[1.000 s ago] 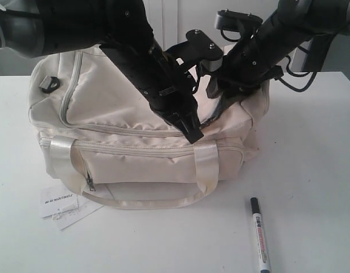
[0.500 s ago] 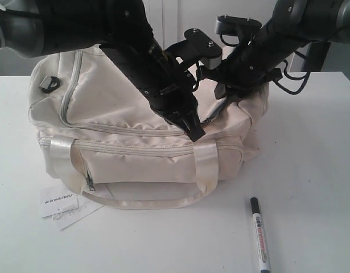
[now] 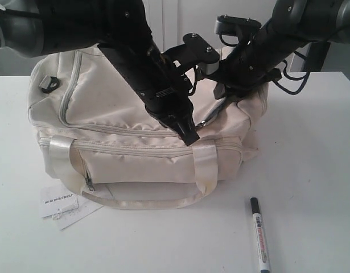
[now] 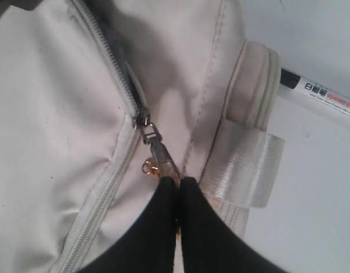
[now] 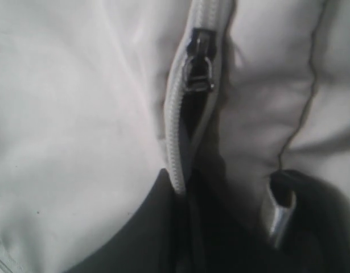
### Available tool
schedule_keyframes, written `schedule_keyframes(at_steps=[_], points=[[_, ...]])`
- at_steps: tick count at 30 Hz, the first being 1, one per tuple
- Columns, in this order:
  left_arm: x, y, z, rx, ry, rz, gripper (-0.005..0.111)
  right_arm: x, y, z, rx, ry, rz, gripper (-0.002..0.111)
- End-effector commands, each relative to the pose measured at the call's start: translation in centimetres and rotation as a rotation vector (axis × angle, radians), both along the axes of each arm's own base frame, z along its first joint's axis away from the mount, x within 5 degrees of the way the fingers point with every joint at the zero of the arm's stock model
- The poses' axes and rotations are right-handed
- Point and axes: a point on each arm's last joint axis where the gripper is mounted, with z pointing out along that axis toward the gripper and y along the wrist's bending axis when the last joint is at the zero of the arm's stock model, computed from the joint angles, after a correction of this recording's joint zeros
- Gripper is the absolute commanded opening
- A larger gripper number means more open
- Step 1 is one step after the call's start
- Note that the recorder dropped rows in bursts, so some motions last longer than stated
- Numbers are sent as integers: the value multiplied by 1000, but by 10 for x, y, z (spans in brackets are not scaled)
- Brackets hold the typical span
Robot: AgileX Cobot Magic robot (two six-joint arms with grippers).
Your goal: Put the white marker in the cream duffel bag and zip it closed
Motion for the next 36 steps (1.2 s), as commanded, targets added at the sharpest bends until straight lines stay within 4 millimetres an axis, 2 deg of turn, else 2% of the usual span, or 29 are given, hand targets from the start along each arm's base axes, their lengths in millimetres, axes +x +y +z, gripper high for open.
schedule_keyframes(at_steps=[1, 11, 18, 36], points=[[-11, 7, 1, 78, 76, -26, 0, 1, -1, 4, -17, -33, 2, 0], [-12, 12, -1, 138, 92, 2, 0, 1, -2, 4, -20, -32, 5, 0], [-17, 23, 8, 215, 78, 13, 0, 1, -2, 4, -27, -37, 18, 0], [-20, 35, 7, 333, 106, 42, 0, 0, -2, 5, -27, -39, 18, 0]])
